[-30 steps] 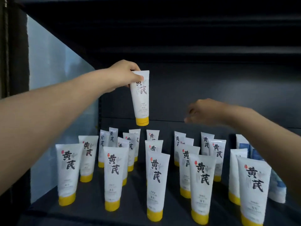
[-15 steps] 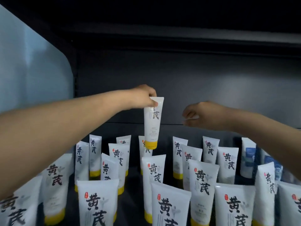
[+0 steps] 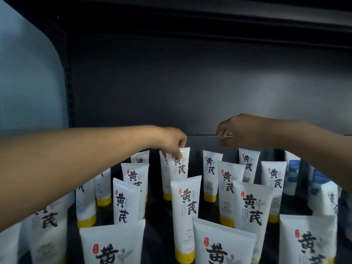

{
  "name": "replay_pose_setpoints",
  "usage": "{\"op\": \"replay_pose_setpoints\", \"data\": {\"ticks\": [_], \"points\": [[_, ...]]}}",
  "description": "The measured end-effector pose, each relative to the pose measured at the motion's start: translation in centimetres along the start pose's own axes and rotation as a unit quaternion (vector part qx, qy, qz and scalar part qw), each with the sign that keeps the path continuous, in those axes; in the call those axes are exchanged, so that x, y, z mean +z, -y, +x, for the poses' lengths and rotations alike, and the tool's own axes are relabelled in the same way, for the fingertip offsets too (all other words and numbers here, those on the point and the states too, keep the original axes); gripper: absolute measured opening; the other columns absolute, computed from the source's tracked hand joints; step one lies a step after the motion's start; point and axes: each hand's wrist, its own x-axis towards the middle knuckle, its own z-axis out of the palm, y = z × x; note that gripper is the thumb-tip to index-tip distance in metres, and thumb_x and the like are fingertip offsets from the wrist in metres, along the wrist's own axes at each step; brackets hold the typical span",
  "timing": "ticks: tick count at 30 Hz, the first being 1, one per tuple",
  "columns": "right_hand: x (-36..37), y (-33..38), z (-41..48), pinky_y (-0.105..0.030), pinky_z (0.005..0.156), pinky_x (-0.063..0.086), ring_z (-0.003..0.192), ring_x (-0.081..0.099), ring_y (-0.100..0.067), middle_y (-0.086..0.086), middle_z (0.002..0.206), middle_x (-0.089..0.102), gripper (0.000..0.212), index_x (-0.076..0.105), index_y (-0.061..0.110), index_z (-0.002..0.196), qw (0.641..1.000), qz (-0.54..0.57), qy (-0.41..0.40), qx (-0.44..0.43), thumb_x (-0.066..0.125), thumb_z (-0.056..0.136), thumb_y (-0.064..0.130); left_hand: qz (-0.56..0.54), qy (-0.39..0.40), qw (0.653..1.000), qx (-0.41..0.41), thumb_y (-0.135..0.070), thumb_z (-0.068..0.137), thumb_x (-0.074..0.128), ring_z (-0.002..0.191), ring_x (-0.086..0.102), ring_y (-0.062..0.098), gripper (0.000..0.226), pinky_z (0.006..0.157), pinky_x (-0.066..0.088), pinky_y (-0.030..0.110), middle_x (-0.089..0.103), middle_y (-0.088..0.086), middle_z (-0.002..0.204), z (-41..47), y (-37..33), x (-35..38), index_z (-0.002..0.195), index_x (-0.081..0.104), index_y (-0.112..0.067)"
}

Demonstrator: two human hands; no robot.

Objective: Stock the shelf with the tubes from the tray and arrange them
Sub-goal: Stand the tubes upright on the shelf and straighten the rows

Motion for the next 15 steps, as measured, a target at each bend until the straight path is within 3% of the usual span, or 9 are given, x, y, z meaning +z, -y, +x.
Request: {"op": "replay_pose_setpoints", "data": {"ticks": [6, 10, 15], "points": [[0.1, 0.2, 0.8, -0.036, 0.101, 0.043, 0.116, 0.054, -0.019, 0.001, 0.125, 0.061, 0.038, 0.058, 0.014, 0.121, 1.000, -0.001, 0.001, -0.009, 0.049, 0.092, 0.037, 0.004, 0.036, 0.999, -0.006, -0.014, 0.084, 0.065, 0.068, 0.044, 0.011, 0.022, 0.053, 0.039, 0.019, 0.040, -0.008, 0.075, 0.8, 0.9, 2.3, 0.077, 0.044, -0.015], [0.2, 0.2, 1.0, -0.038, 0.102, 0.043, 0.117, 0.054, -0.022, -0.002, 0.125, 0.061, 0.039, 0.059, 0.012, 0.121, 1.000, -0.003, 0.002, -0.005, 0.049, 0.092, 0.037, -0.044, 0.068, 0.996, -0.030, -0.013, 0.085, 0.065, 0.083, 0.055, 0.020, 0.020, 0.060, 0.049, 0.021, 0.048, -0.002, 0.082, 1.0, 1.3, 2.0, 0.077, 0.046, -0.013], [0.3, 0.0, 1.0, -0.040, 0.100, 0.045, 0.115, 0.056, -0.023, -0.004, 0.122, 0.063, 0.040, 0.062, 0.011, 0.118, 1.000, -0.009, 0.004, 0.000, 0.049, 0.092, 0.038, -0.058, 0.100, 0.992, -0.046, -0.017, 0.085, 0.065, 0.086, 0.058, 0.020, 0.017, 0.070, 0.053, 0.024, 0.054, 0.002, 0.090, 1.0, 1.1, 1.8, 0.077, 0.050, -0.015]]}}
